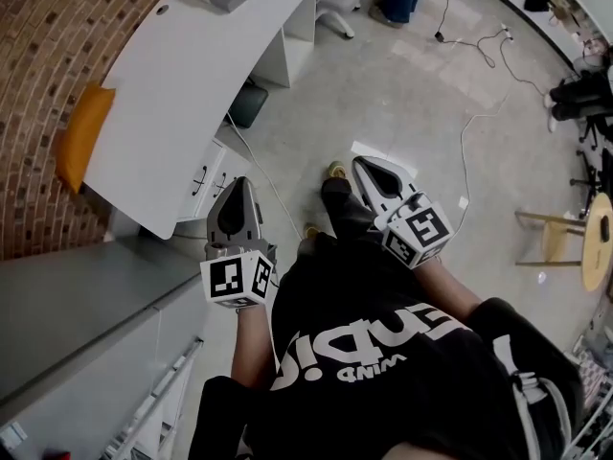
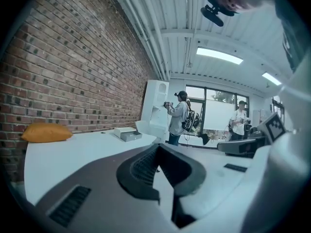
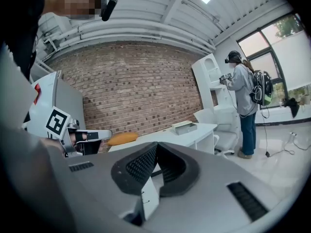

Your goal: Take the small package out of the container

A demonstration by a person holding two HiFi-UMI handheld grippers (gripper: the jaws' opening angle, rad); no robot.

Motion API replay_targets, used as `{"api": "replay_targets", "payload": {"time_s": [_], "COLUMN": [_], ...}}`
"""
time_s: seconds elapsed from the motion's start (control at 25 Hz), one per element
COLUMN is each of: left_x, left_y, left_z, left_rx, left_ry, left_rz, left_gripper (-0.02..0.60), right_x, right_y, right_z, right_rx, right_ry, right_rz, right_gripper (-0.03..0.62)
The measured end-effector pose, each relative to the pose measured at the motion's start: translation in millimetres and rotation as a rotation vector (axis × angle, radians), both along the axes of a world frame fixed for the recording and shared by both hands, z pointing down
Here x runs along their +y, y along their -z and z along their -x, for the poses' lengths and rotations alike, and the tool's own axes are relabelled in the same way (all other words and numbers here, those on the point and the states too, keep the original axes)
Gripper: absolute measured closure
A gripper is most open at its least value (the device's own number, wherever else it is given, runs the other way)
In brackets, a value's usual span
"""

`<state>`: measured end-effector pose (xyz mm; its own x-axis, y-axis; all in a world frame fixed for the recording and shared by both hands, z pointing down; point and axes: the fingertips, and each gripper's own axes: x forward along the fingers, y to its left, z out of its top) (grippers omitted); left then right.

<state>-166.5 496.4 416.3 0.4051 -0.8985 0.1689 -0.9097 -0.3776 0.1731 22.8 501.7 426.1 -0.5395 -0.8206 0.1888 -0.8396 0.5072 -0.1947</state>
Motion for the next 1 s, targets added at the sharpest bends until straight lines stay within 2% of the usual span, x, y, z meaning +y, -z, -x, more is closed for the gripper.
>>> {"api": "replay_targets", "payload": {"time_s": [0.6, 1.0], "left_x": [-37, -91], "left_y": [2, 1], "left_z": [-15, -16], "left_rx": [0.045, 0.042], "left_ry": [-0.029, -0.031], "left_rz": [0.0, 0.016], "left_gripper": [0.578, 0.578], "right_x": [-43, -97], "right_y": [-3, -9], "right_z": [5, 4], "right_rx": [-0.011, -0.036], "right_ry": [0.017, 0.023], "right_rz": [0.0, 0.02], "right_gripper": [0.594, 0.595]}}
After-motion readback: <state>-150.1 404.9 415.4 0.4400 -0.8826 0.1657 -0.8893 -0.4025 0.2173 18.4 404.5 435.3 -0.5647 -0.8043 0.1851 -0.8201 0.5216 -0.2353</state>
